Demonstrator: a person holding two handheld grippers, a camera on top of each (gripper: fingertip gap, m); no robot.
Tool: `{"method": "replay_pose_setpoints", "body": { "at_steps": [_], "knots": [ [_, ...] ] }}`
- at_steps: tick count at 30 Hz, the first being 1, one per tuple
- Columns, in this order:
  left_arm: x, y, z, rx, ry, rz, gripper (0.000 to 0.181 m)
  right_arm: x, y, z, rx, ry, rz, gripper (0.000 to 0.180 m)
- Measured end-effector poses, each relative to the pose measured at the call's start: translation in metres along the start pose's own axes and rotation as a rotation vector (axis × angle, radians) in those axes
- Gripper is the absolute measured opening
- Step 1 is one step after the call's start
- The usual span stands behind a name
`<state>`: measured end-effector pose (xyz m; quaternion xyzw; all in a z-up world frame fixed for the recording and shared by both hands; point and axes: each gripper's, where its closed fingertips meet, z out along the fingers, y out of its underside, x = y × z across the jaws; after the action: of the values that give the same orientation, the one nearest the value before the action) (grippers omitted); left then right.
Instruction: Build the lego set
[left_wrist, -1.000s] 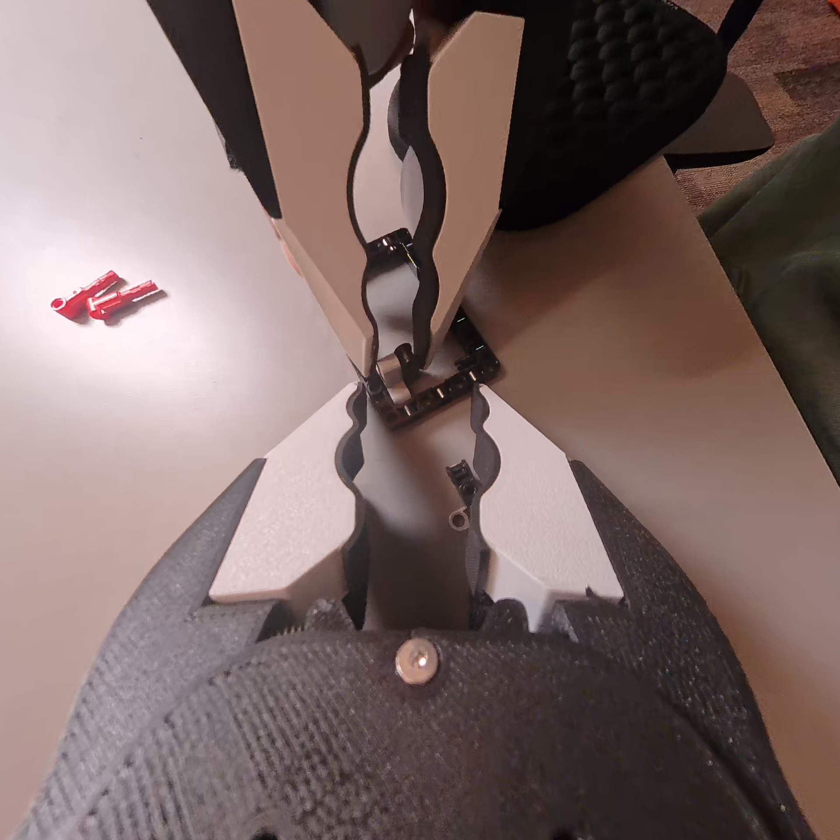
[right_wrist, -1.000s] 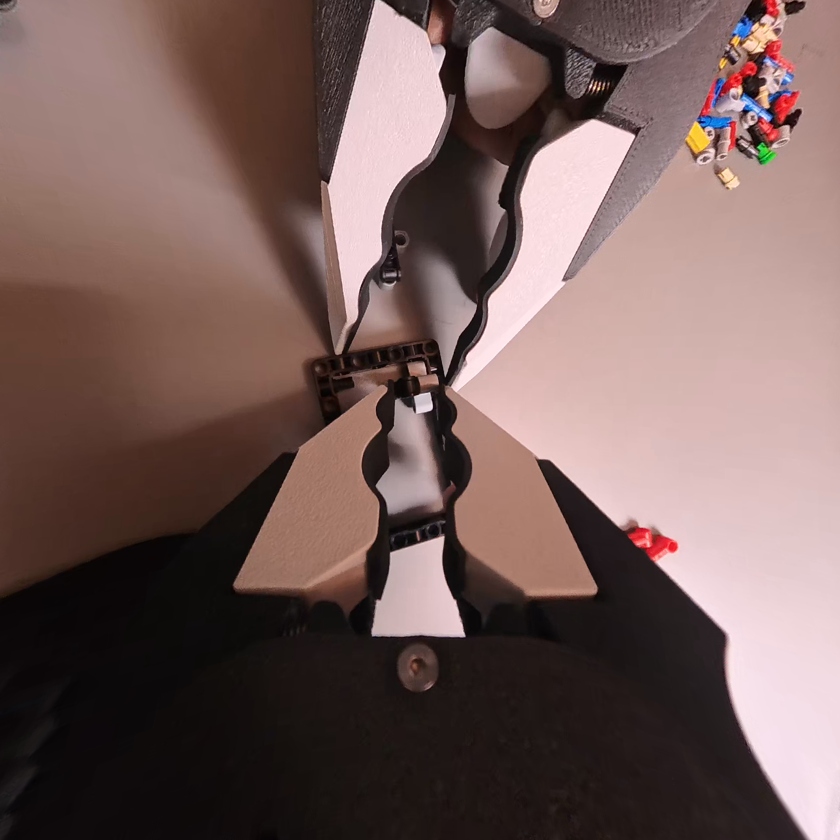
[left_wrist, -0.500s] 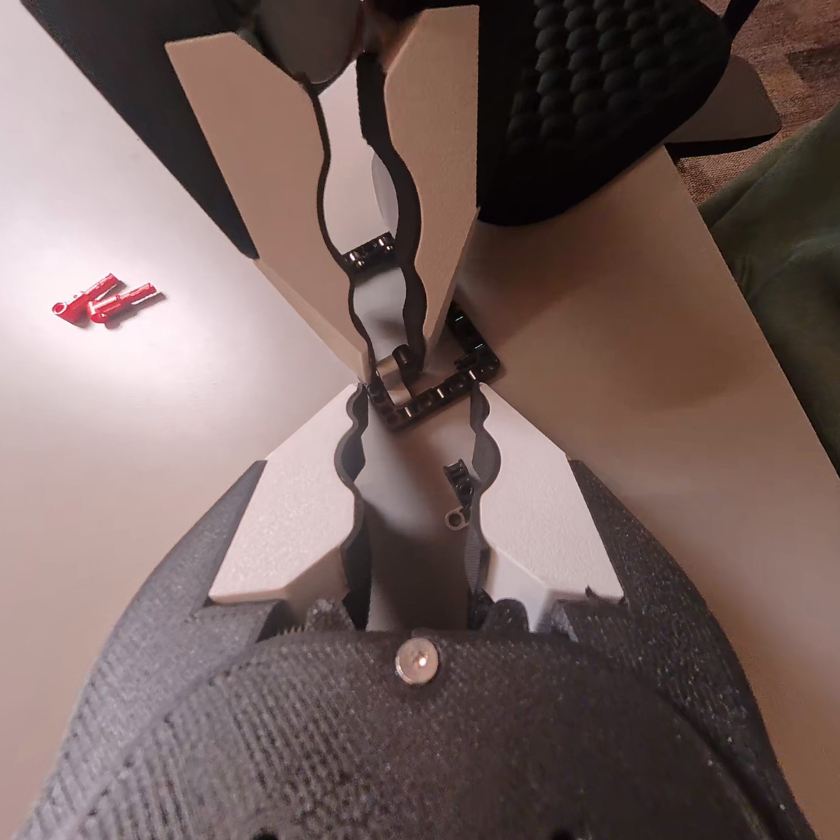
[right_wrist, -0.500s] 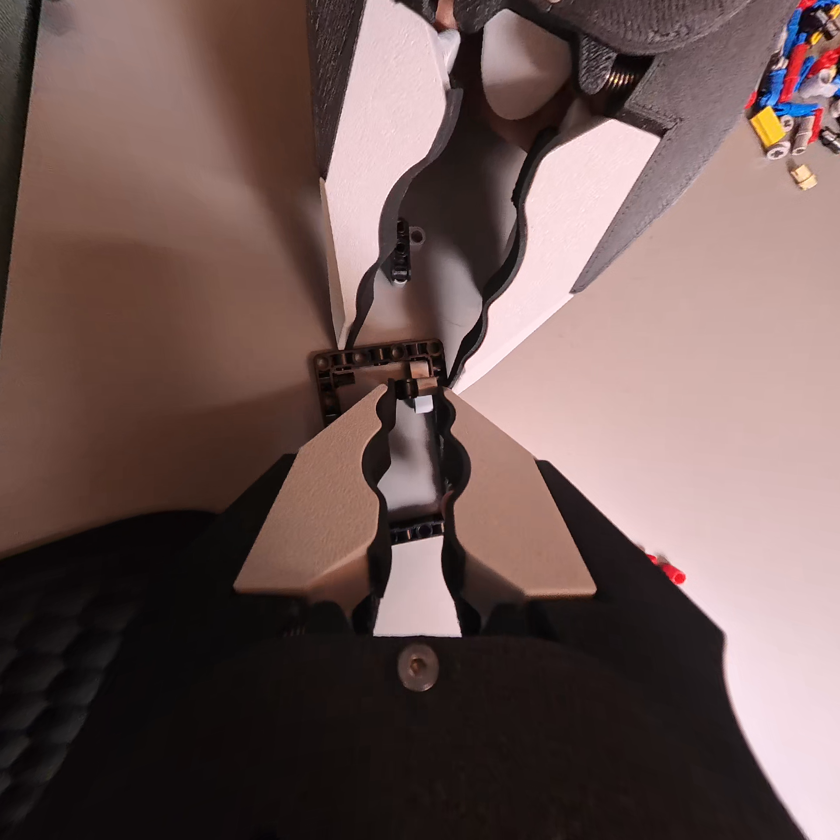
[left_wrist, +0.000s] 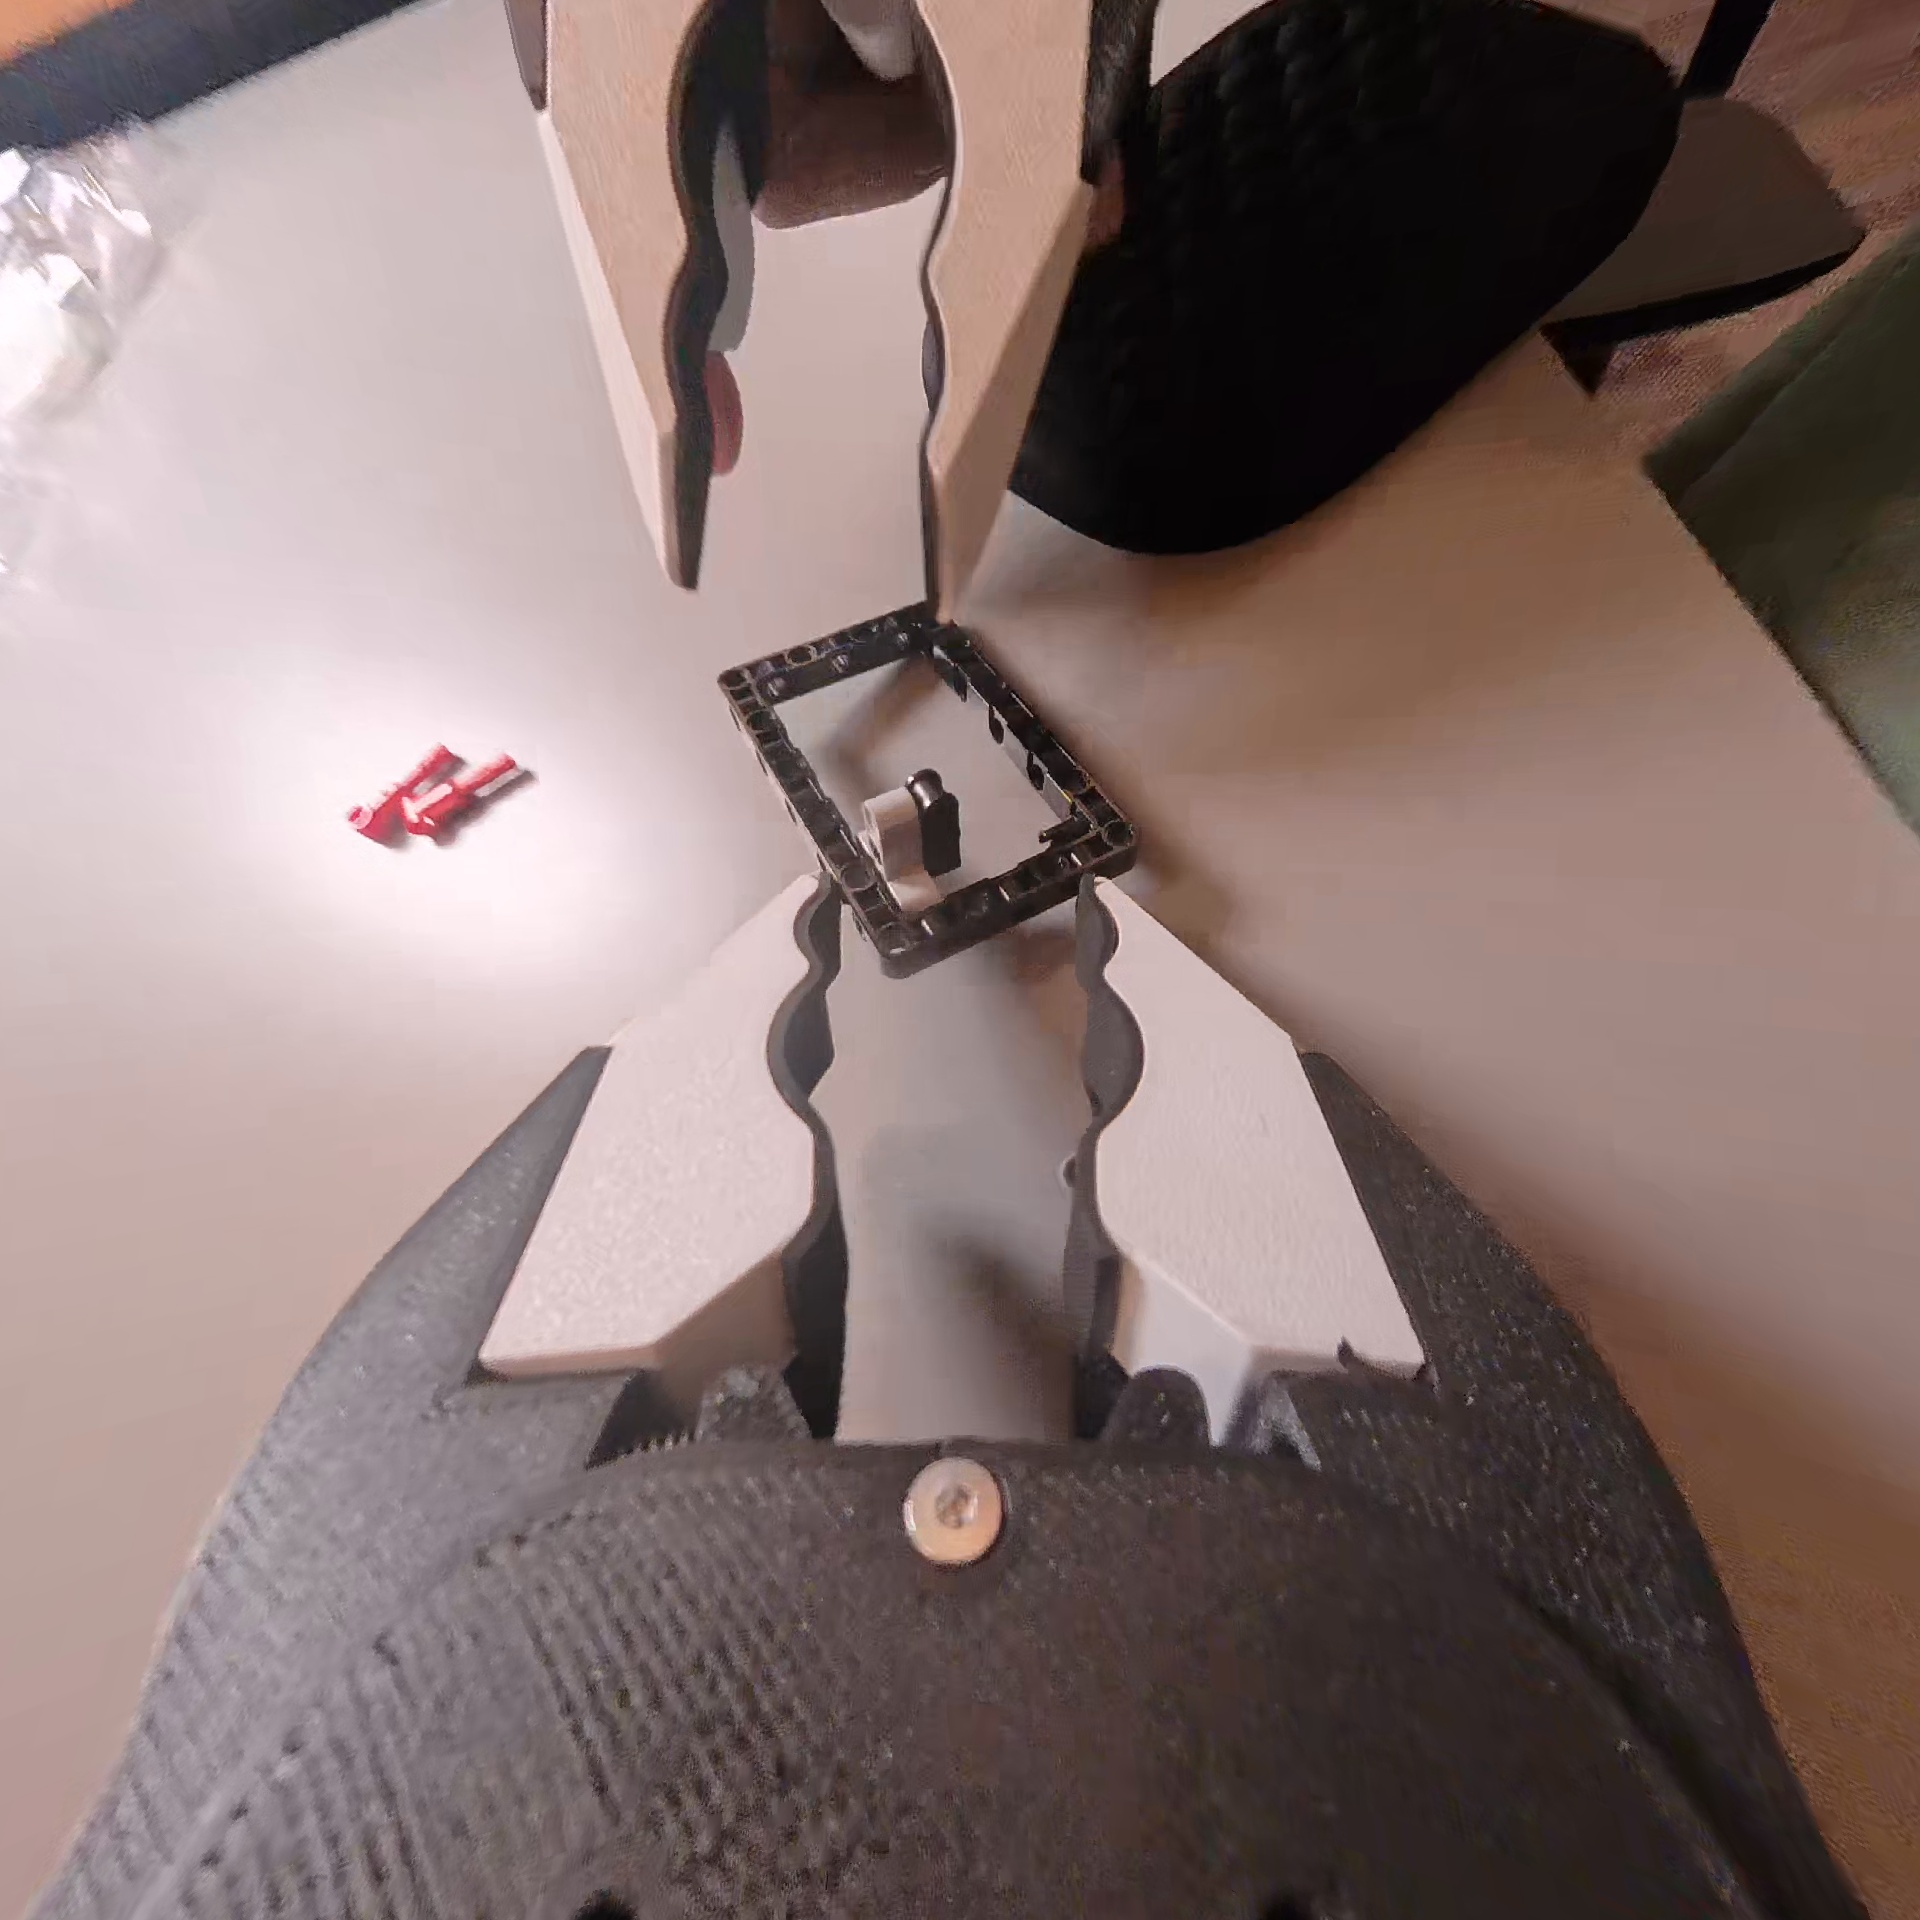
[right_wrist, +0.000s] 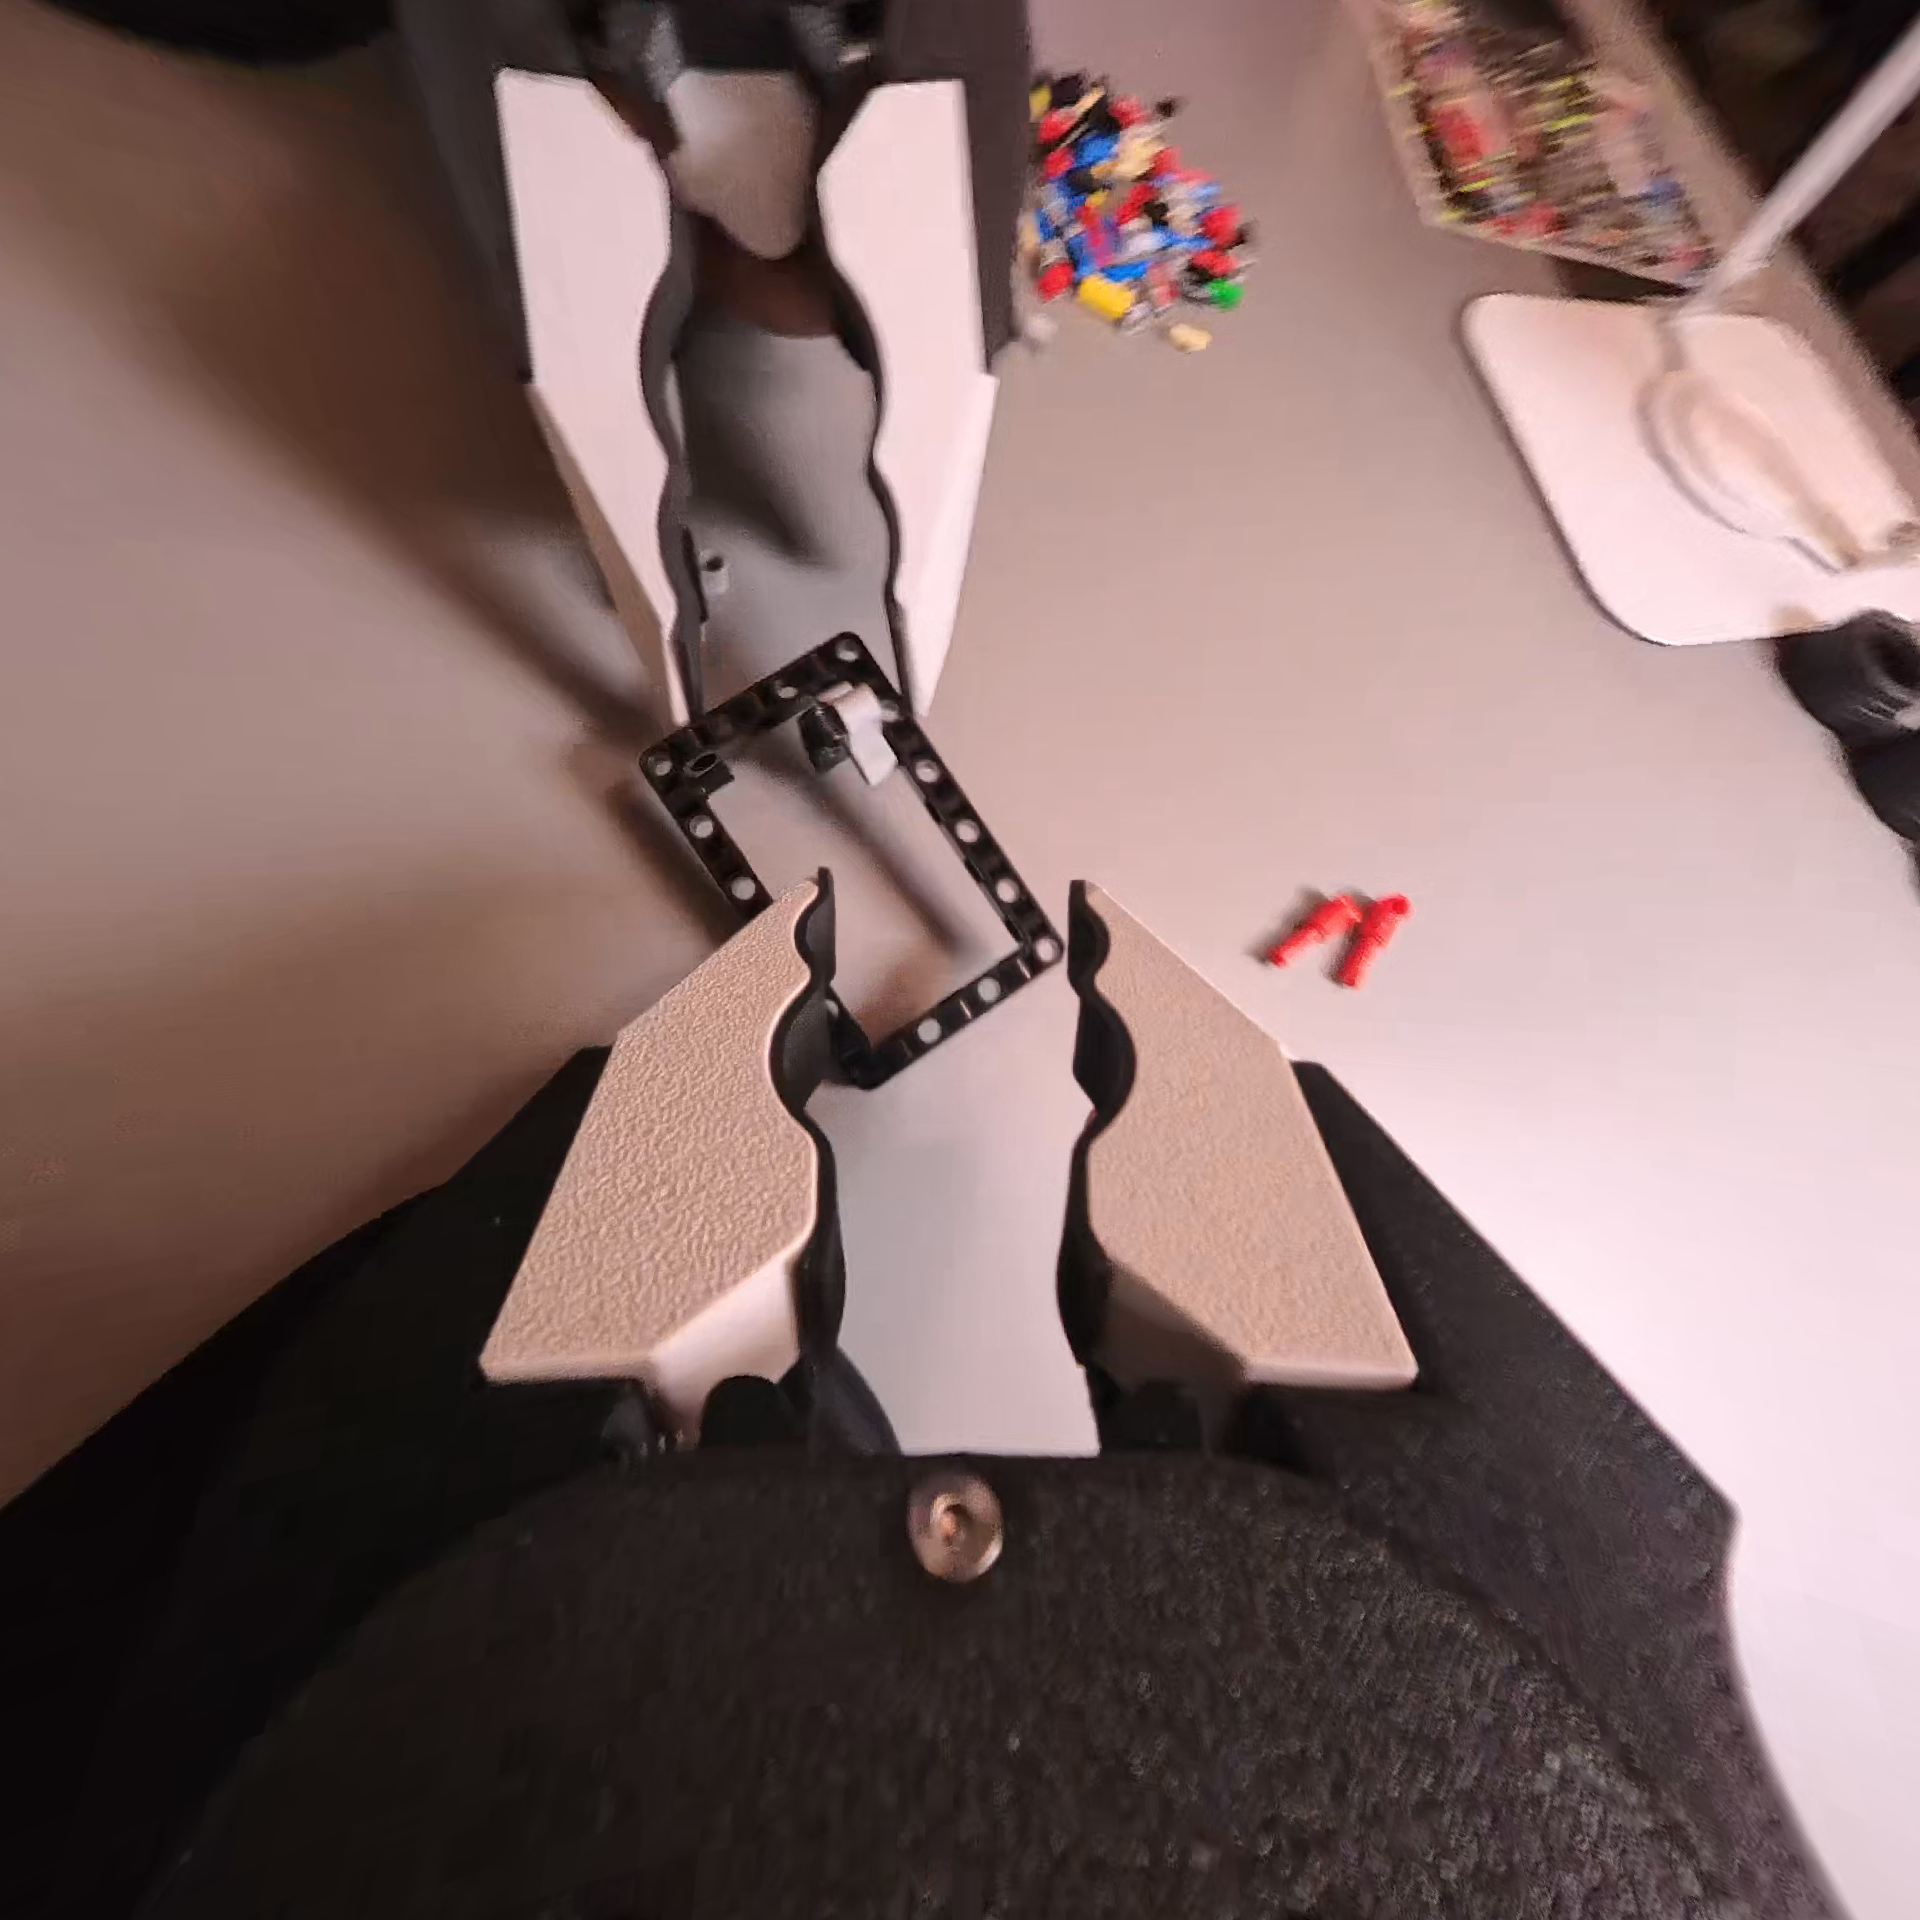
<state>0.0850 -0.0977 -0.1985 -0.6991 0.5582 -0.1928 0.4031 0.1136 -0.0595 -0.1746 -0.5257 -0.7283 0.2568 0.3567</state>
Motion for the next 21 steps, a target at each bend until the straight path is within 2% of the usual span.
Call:
{"method": "replay_pose_setpoints", "body": {
  "at_steps": [5, 8, 9, 11, 18, 21],
  "knots": [
    [0.0, -0.006, -0.002, 0.033, -0.09, 0.211, 0.045, 0.007, 0.017, -0.014, 0.061, 0.128, 0.128, 0.046],
    [0.001, -0.011, -0.004, 0.063, -0.121, 0.298, 0.043, 0.003, 0.016, -0.011, 0.086, 0.123, 0.083, 0.048],
    [0.001, -0.013, -0.005, 0.075, -0.134, 0.324, 0.031, 0.002, 0.013, -0.009, 0.086, 0.11, 0.056, 0.049],
    [0.002, -0.016, -0.007, 0.1, -0.147, 0.364, 0.03, 0.004, 0.01, -0.004, 0.07, 0.101, 0.007, 0.05],
    [-0.007, -0.006, -0.006, 0.072, -0.142, 0.277, 0.03, 0.015, 0.011, 0.011, 0.022, 0.052, -0.075, 0.046],
    [-0.011, 0.002, -0.004, 0.04, -0.128, 0.199, 0.028, 0.031, 0.027, 0.016, -0.078, 0.116, -0.108, 0.037]
  ]
}}
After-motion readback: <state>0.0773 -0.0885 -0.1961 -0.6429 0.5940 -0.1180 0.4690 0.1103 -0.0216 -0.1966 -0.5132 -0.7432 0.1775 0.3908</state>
